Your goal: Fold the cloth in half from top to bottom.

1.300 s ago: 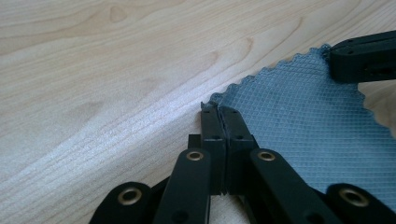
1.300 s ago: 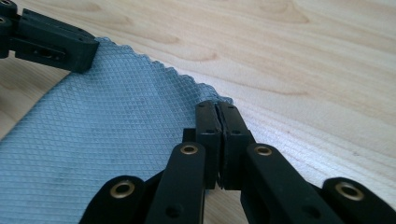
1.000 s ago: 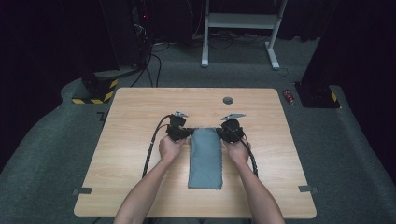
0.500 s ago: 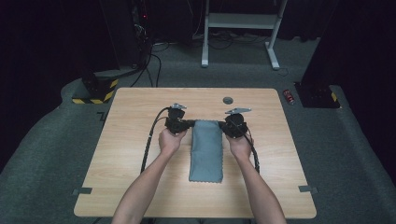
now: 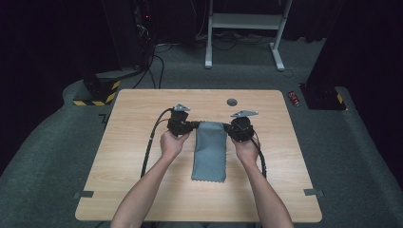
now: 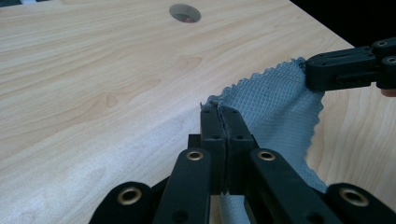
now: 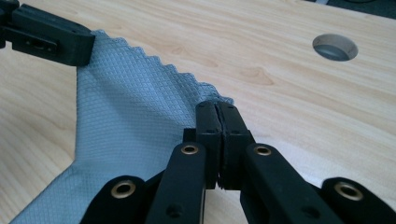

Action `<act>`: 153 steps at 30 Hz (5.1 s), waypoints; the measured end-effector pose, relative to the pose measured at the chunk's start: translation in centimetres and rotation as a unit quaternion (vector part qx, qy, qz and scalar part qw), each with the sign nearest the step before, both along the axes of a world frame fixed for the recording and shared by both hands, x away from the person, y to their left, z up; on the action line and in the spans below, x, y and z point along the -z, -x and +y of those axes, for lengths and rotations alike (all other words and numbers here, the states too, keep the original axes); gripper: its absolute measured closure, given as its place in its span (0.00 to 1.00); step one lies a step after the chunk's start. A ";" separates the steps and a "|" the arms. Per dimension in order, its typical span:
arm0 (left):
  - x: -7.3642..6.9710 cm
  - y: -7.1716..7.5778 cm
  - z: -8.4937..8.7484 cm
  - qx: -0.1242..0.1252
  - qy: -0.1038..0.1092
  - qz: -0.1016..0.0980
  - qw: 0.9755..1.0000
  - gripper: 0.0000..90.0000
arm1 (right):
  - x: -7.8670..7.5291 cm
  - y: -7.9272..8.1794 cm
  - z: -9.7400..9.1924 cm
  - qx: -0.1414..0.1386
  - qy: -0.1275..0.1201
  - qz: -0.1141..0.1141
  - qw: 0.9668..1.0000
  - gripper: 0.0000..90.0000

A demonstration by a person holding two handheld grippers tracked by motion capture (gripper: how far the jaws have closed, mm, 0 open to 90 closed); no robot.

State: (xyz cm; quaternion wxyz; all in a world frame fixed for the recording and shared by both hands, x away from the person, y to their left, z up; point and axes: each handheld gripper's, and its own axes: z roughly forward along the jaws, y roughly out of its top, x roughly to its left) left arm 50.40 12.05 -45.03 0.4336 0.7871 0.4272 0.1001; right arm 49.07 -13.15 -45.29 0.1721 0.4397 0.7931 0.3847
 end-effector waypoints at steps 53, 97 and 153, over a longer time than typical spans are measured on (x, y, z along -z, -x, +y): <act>1.9 7.4 0.6 0.078 -0.013 -0.014 0.997 1.00 | 1.9 8.0 -1.4 -0.080 -0.004 -0.016 0.997 0.99; 5.1 13.0 0.8 0.114 -0.072 -0.029 0.990 0.99 | 5.6 13.2 -1.1 -0.119 -0.011 0.001 0.993 0.98; 5.5 12.7 1.1 0.094 -0.081 -0.005 0.992 0.70 | 6.5 13.7 0.2 -0.121 0.035 0.015 0.992 0.84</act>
